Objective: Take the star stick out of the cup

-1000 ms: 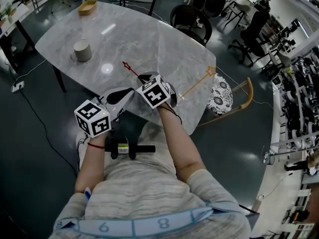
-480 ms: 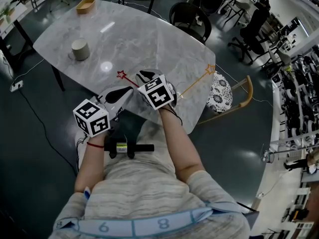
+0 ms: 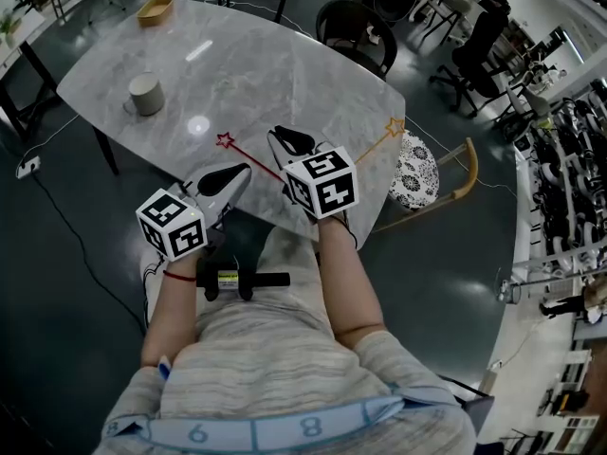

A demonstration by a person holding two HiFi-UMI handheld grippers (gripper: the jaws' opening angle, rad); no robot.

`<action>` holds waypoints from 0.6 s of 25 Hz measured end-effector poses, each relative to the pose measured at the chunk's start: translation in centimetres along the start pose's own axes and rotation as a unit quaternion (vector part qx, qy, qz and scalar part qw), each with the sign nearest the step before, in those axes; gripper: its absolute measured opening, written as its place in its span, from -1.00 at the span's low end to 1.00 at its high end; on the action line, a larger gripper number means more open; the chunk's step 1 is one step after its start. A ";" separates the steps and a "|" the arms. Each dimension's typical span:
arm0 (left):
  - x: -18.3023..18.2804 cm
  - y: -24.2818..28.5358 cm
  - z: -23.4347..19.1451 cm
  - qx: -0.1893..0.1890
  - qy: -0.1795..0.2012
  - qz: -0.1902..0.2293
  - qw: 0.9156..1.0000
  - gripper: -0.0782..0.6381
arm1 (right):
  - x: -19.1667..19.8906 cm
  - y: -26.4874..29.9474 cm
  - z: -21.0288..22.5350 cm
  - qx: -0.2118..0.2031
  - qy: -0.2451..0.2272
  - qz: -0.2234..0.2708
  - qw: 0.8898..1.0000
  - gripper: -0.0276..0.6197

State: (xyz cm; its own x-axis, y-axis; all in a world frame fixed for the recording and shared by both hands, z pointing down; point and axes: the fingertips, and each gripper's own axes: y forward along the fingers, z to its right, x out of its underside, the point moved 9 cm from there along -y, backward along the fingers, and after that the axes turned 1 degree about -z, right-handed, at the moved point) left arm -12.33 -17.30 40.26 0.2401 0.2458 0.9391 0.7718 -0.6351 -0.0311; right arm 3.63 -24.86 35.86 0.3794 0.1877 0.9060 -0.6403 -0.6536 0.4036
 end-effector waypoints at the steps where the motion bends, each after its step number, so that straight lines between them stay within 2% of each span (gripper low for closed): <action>1: 0.0 0.1 0.0 0.001 0.000 0.000 1.000 -0.73 | -0.2 -0.5 0.2 0.003 0.005 0.008 1.000 -0.84; 15: 0.2 0.5 0.4 0.014 -0.001 -0.003 1.000 -0.73 | -0.3 -7.1 3.3 0.066 0.053 0.072 0.994 -0.84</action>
State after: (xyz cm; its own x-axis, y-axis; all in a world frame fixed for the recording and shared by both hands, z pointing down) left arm -11.64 -17.29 40.24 0.2367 0.2504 0.9388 0.7888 -0.6136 -0.0352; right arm 10.27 -22.66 32.30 0.2128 0.1573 0.9644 -0.5862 -0.7690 0.2548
